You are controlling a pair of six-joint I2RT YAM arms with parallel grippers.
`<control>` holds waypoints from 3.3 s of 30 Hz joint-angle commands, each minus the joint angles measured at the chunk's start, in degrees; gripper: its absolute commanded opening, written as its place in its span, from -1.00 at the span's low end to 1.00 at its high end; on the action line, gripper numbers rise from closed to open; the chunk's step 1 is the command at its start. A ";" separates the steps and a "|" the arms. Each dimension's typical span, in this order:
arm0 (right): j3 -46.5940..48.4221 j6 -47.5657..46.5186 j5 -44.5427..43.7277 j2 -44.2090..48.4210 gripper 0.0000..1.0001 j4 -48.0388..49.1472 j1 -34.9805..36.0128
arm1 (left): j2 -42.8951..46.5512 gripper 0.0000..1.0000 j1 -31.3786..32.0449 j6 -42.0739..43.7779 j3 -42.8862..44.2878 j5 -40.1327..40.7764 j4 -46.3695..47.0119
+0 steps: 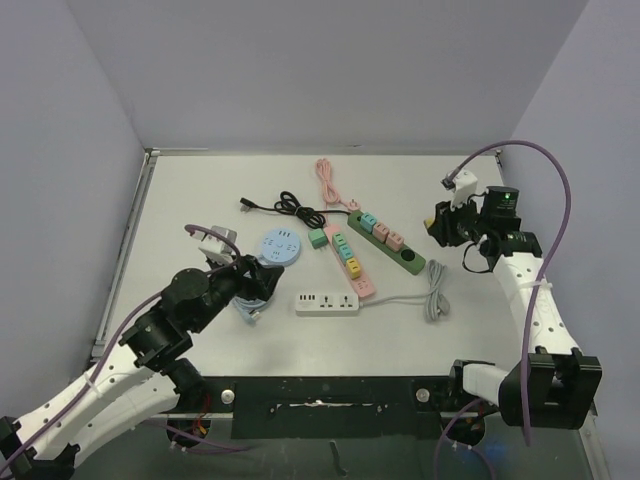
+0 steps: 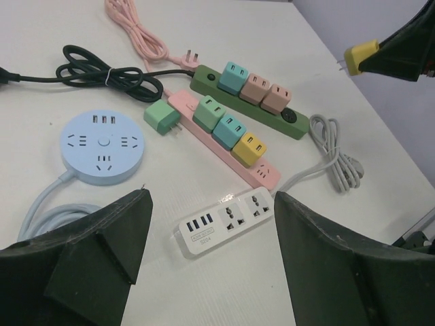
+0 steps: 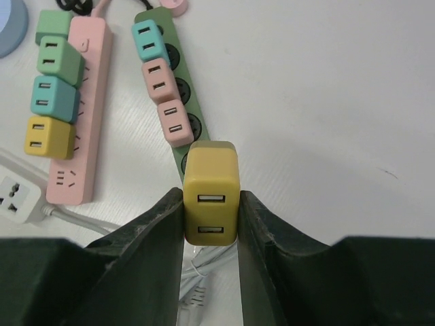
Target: Insert the plug
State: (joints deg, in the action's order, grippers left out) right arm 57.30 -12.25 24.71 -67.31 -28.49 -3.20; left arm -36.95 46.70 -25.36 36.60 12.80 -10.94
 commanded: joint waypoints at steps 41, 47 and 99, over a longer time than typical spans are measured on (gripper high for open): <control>11.59 -20.91 -1.22 -27.66 -1.00 -13.07 7.53 | 3.18 0.44 -0.30 0.84 -2.06 1.35 -1.03; 11.60 -20.93 0.67 -29.23 -1.00 -12.26 8.35 | 3.11 0.44 -0.31 0.80 -2.10 1.23 -0.85; 9.41 -7.83 -13.55 -26.57 0.15 -1.62 13.92 | 1.36 0.45 -0.33 2.28 -1.42 1.55 -0.71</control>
State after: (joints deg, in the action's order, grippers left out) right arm 67.09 -24.21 7.86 -99.29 -36.49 11.97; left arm -35.35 46.70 -24.58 34.00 14.17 -13.61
